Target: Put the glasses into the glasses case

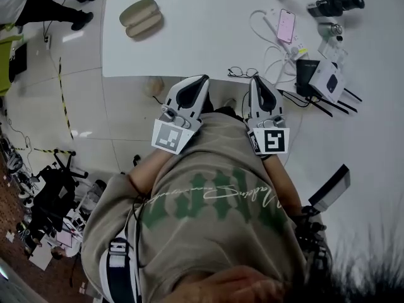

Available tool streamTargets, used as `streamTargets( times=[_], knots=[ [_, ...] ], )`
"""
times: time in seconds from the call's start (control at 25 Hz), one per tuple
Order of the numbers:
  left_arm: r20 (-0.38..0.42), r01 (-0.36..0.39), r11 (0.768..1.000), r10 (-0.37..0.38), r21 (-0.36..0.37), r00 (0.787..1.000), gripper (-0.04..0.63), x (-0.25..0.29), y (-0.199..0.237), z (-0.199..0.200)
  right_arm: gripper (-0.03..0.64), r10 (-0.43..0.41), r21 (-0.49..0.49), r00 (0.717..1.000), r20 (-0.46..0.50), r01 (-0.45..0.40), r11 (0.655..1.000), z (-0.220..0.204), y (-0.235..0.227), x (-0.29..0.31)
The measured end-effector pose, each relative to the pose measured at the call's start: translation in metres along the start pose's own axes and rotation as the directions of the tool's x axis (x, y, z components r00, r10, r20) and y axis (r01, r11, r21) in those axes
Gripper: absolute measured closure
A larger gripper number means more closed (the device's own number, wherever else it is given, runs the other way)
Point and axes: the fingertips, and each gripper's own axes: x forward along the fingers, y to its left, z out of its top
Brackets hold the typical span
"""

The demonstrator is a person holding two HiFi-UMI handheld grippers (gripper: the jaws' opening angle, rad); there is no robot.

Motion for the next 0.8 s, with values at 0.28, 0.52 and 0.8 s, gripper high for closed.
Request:
streamTargets(
  times=[0.28,0.52,0.8],
  knots=[
    [0.006,0.051,0.998,-0.051,-0.039,0.999,0.589,0.001,0.032,0.001,0.604,-0.077,0.003,0.997,-0.021,0.077,0.997,0.0,0.002,0.023],
    [0.046,0.026,0.997,-0.023,-0.072,0.999,0.589,-0.004,0.069,0.005,0.606,-0.089,0.033,0.995,-0.047,0.091,0.995,-0.009,0.006,0.052],
    [0.024,-0.014,0.992,0.017,-0.122,1.0,0.589,-0.006,0.096,0.003,0.604,-0.038,0.028,0.998,-0.051,0.039,0.999,0.005,0.011,0.078]
  ],
)
